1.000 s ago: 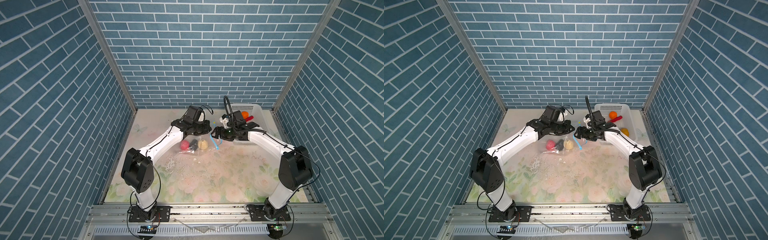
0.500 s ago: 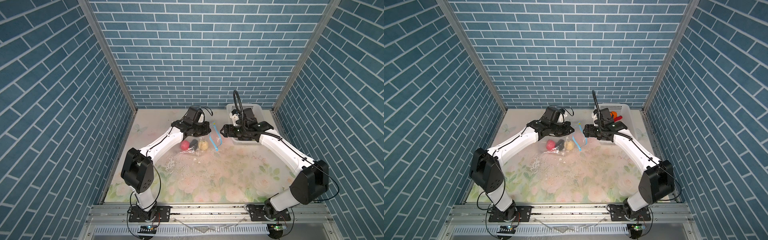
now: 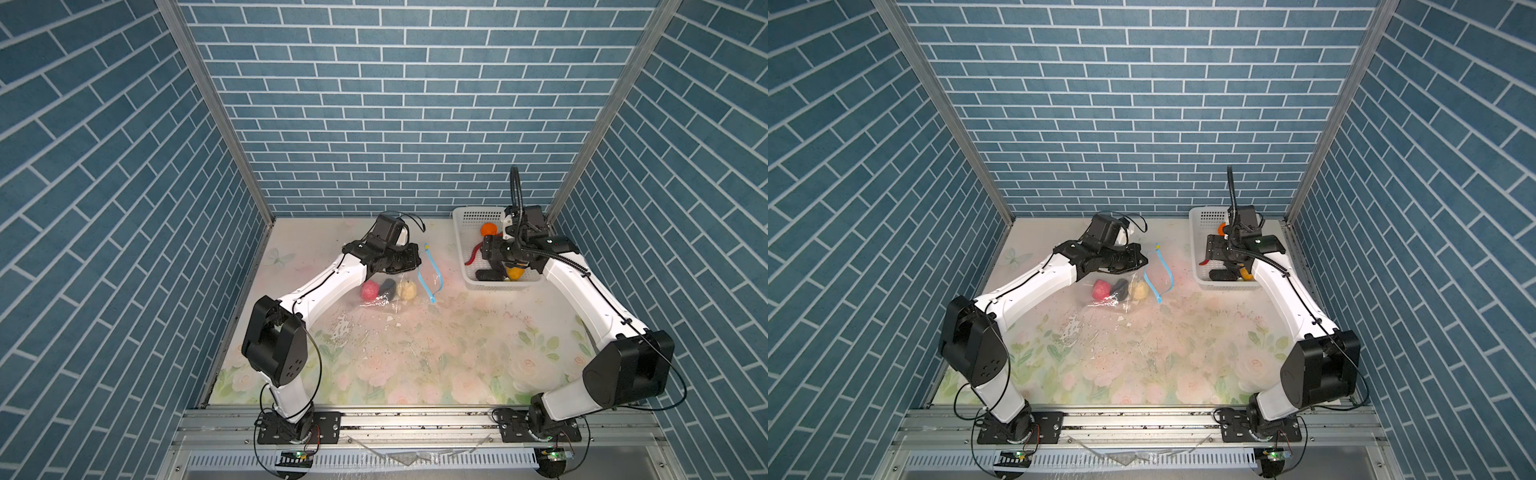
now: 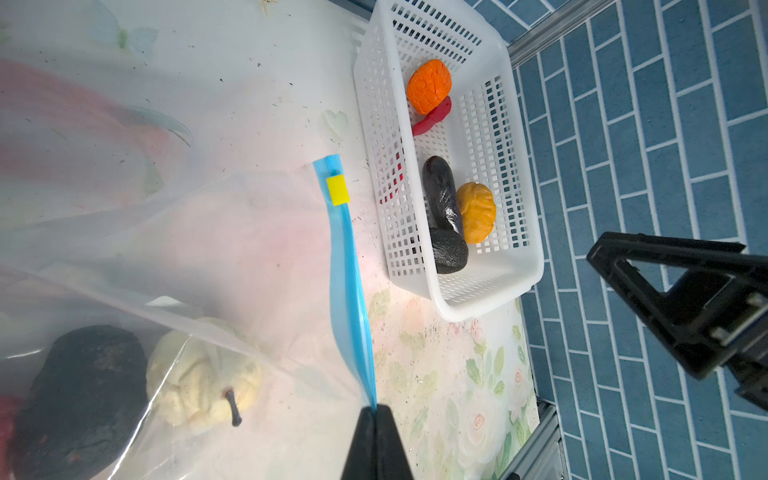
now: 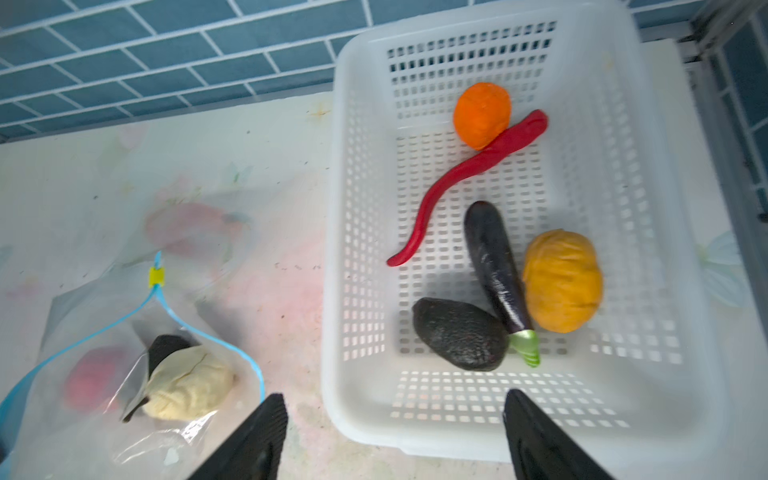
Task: Place the food in the zip-top bag and seal the zipper
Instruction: 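Move the right gripper back over the basket while the left holds the zipper, then lower the right gripper onto the orange food and close on it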
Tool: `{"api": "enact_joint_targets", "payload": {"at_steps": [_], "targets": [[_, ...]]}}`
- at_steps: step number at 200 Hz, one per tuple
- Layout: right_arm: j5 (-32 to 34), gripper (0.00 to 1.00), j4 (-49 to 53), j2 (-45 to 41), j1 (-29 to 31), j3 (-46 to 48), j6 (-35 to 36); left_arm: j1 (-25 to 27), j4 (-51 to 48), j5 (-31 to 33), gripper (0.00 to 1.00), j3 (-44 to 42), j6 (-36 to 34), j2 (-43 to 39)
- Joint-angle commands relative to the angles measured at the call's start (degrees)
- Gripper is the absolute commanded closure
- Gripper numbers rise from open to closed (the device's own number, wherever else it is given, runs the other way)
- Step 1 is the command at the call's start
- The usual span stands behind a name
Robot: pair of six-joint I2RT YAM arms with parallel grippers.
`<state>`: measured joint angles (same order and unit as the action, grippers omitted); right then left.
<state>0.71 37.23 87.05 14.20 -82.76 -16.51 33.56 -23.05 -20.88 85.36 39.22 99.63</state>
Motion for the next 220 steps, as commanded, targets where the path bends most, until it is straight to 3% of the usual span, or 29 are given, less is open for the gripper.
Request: {"api": "enact_joint_targets", "payload": {"at_steps": [1,91,141,220], "targets": [[2.81,0.17,-0.03,3.03,-2.15,-4.68,3.17,0.00,-0.95,0.97,1.00,0.16,-0.63,-1.81],[-0.75,0.18,-4.06,24.49,-10.17,-19.54,7.04,-0.03,-1.91,-0.03,1.00,2.00,-0.74,0.42],[-1.45,0.19,-2.65,37.87,-10.76,-32.82,12.63,-0.01,-2.26,0.32,1.00,2.59,-0.76,1.64],[-5.27,0.19,3.15,56.45,-11.15,-54.37,15.10,-0.07,-4.01,0.93,1.00,4.27,-0.78,3.25]]}}
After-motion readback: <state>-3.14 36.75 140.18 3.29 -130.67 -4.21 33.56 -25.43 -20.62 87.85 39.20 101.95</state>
